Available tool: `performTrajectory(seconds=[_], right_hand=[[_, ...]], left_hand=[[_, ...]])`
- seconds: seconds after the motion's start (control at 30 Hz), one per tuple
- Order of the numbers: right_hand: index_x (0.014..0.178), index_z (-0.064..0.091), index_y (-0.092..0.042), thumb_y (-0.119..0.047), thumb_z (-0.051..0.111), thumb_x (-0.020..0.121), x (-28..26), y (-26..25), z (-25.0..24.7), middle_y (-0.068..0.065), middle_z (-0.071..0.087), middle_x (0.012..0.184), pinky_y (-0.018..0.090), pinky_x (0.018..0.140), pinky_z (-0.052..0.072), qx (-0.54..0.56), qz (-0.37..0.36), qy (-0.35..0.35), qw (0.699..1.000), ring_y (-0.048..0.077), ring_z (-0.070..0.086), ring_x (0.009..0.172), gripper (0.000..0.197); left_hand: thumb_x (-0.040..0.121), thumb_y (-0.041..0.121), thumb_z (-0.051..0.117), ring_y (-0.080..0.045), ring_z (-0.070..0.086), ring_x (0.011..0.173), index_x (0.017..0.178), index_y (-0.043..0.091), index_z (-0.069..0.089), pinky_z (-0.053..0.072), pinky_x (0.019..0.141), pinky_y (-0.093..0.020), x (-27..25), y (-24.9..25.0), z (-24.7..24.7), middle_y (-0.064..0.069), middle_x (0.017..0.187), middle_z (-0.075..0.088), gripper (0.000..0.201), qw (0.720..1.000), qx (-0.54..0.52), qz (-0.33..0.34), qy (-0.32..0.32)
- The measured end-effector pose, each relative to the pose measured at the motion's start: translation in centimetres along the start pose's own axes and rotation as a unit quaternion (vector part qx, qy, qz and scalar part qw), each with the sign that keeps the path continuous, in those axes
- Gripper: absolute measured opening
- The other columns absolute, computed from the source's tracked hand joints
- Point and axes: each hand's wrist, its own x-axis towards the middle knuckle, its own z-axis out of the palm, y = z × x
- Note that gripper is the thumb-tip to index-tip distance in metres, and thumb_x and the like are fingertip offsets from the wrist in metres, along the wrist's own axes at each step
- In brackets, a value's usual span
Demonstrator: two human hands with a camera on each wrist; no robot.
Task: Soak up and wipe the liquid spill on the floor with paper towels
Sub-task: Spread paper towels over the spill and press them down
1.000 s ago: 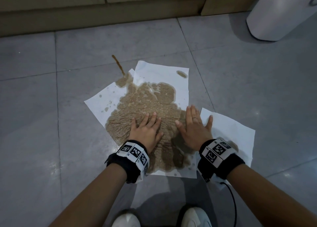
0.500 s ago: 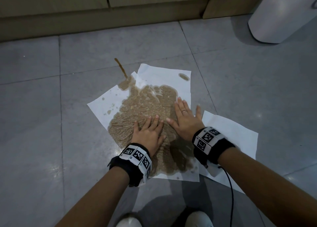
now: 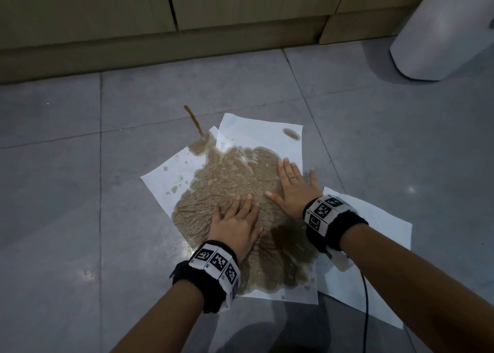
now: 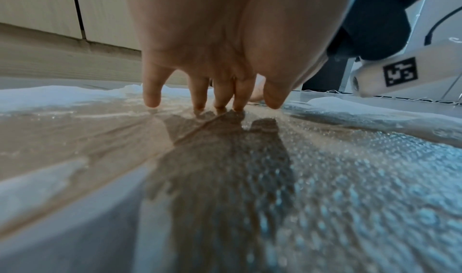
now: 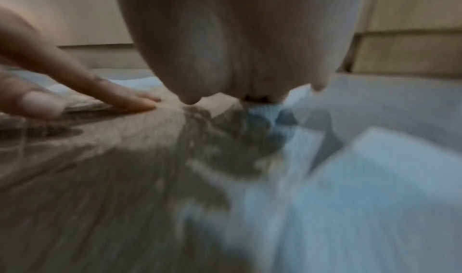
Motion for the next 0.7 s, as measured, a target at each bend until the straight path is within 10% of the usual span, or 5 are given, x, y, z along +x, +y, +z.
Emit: performTrajectory(seconds=[0.33,0.57,0.63,0.7], right_hand=[[0.148,-0.014,-0.014,-0.062,0.01,0.093,3.5,0.0,-3.5,0.002,-0.023,0.155,0.053,0.113,-0.012,0.021,0.024,0.035,0.999,0.016,-0.015,0.145,0.077],[0.15,0.01,-0.017,-0.063,0.017,0.092,4.3,1.3,-4.3,0.002,0.006,0.159,0.054,0.114,-0.007,0.092,0.022,0.036,0.995,0.017,0.012,0.146,0.074],[0.147,0.018,-0.017,-0.059,0.016,0.094,4.5,1.8,-5.1,0.003,0.02,0.156,0.054,0.114,-0.008,0.107,0.022,0.089,0.99,0.018,0.024,0.142,0.067],[0.151,0.0,-0.018,-0.057,0.013,0.095,4.4,1.7,-4.5,0.0,-0.003,0.159,0.053,0.113,-0.012,0.067,0.006,0.091,0.994,0.016,0.003,0.147,0.069]], left_hand=[[0.099,0.046,0.02,-0.017,0.006,0.146,0.149,0.024,0.014,0.005,0.114,-0.05,0.0,0.1,-0.9,0.004,0.159,0.004,0.055,1.0,0.012,0.01,0.005],[0.098,0.041,0.029,-0.024,0.06,0.104,0.121,0.024,0.054,0.03,0.105,-0.044,3.6,-0.5,-6.1,-0.004,0.112,0.065,0.037,0.999,-0.031,0.003,0.028],[0.098,0.034,0.033,-0.025,0.058,0.106,0.123,0.022,0.052,0.038,0.099,-0.04,5.6,-1.5,-7.4,-0.006,0.116,0.063,0.033,0.994,-0.044,0.002,0.096],[0.098,0.028,0.036,-0.024,0.046,0.125,0.134,0.022,0.044,0.034,0.102,-0.038,7.6,-2.5,-8.2,-0.005,0.138,0.049,0.037,0.989,-0.038,0.017,0.141]])
